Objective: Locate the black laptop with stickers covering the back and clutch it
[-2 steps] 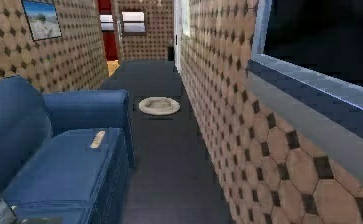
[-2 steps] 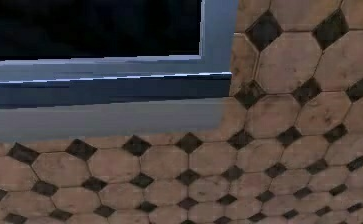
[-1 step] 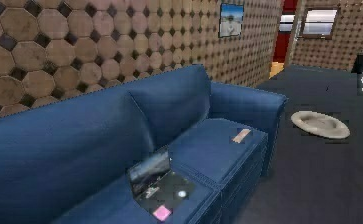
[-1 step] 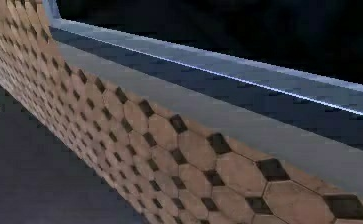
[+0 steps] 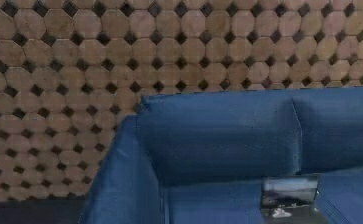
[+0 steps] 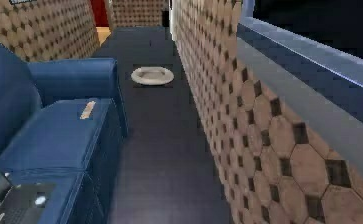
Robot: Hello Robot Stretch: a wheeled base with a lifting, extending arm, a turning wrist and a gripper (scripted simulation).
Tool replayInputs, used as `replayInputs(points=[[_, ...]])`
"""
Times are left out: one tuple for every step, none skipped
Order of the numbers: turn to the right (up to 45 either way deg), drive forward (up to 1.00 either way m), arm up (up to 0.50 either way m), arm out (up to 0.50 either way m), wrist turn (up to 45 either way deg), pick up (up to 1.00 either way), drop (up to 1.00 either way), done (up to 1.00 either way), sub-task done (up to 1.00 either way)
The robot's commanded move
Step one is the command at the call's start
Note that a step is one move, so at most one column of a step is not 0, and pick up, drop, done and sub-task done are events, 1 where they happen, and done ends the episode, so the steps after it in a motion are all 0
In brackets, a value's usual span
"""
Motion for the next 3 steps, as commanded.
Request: replayInputs(points=[[-45.0,0.00,0.00,0.00,0.0,0.00,0.00,0.00,0.00],[0.0,0.00,0.50,0.00,0.0,0.00,0.00,0.00,0.00],[0.0,0.00,0.14,0.00,0.0,0.00,0.00,0.00,0.00]])
